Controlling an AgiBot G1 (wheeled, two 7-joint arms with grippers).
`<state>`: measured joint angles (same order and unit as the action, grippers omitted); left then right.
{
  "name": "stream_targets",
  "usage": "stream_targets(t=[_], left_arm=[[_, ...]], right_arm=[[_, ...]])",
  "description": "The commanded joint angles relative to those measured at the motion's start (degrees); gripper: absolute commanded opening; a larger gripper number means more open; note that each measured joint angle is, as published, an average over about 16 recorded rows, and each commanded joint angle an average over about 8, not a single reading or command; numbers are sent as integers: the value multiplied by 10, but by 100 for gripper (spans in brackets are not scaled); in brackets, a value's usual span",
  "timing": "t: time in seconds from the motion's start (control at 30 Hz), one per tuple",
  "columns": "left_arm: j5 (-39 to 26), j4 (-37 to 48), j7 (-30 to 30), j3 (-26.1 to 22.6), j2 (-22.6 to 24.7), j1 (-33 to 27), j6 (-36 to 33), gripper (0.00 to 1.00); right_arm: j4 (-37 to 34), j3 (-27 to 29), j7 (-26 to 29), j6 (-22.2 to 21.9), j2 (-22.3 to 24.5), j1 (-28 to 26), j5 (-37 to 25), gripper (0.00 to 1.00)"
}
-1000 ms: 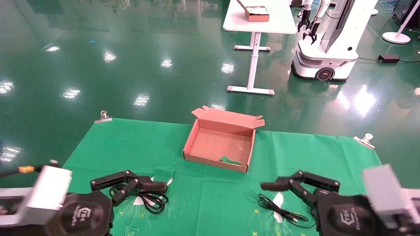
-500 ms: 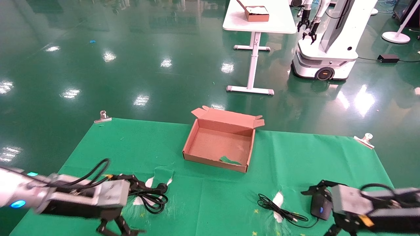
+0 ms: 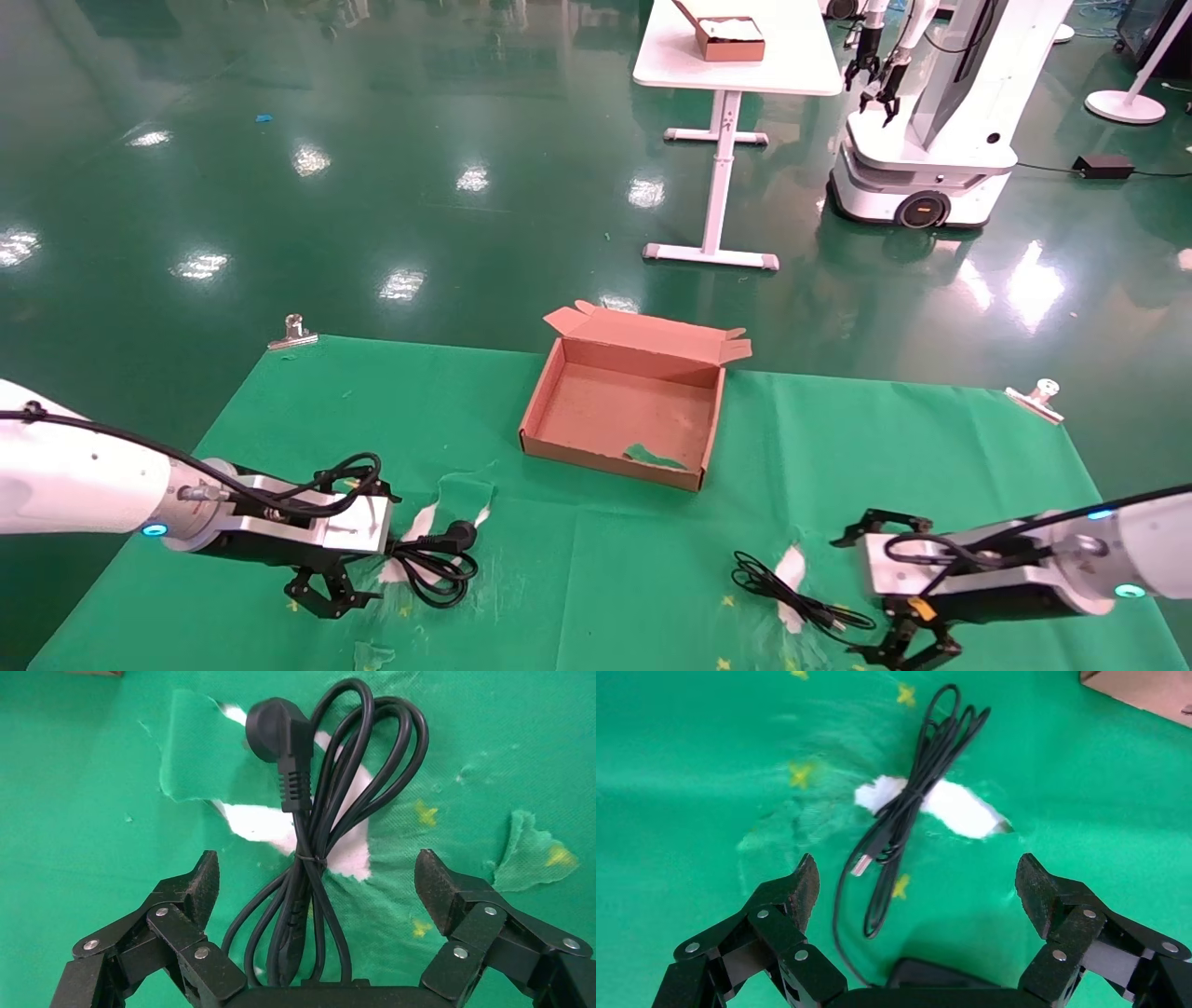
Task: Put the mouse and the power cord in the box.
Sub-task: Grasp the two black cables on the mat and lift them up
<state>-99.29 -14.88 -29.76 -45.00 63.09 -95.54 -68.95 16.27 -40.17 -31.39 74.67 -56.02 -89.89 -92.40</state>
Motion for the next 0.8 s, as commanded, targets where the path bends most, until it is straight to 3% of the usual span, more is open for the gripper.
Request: stream_targets(t=[0.03, 0.37, 0.43, 0.47, 0.63, 0.7, 0.73, 0.8], left_arm=[[-6, 26, -19, -3, 12, -6, 12, 100], [0, 96, -70, 2, 32, -11, 51, 100], [1, 103, -78, 3, 34, -12, 57, 100], [2, 106, -81, 3, 34, -13, 59, 93], [0, 117, -95, 3, 38, -15, 69, 30], [-1, 120, -97, 2, 39, -16, 71, 5], [-1, 121, -98, 2, 39, -17, 71, 0], [-1, 121, -99, 2, 40, -17, 72, 0]], right_arm=[[-29, -2, -18, -10, -15, -7, -3, 100], [-105, 2, -69, -35, -55, -21, 2, 98], [-114, 2, -76, -37, -59, -22, 2, 73], [-117, 2, -79, -38, -61, -23, 1, 61], [-132, 0, -90, -42, -68, -27, -1, 0], [-135, 0, -91, -44, -69, -28, -2, 0], [-136, 0, -92, -44, -70, -28, -2, 0], [-137, 0, -92, -45, -70, -29, -3, 0]])
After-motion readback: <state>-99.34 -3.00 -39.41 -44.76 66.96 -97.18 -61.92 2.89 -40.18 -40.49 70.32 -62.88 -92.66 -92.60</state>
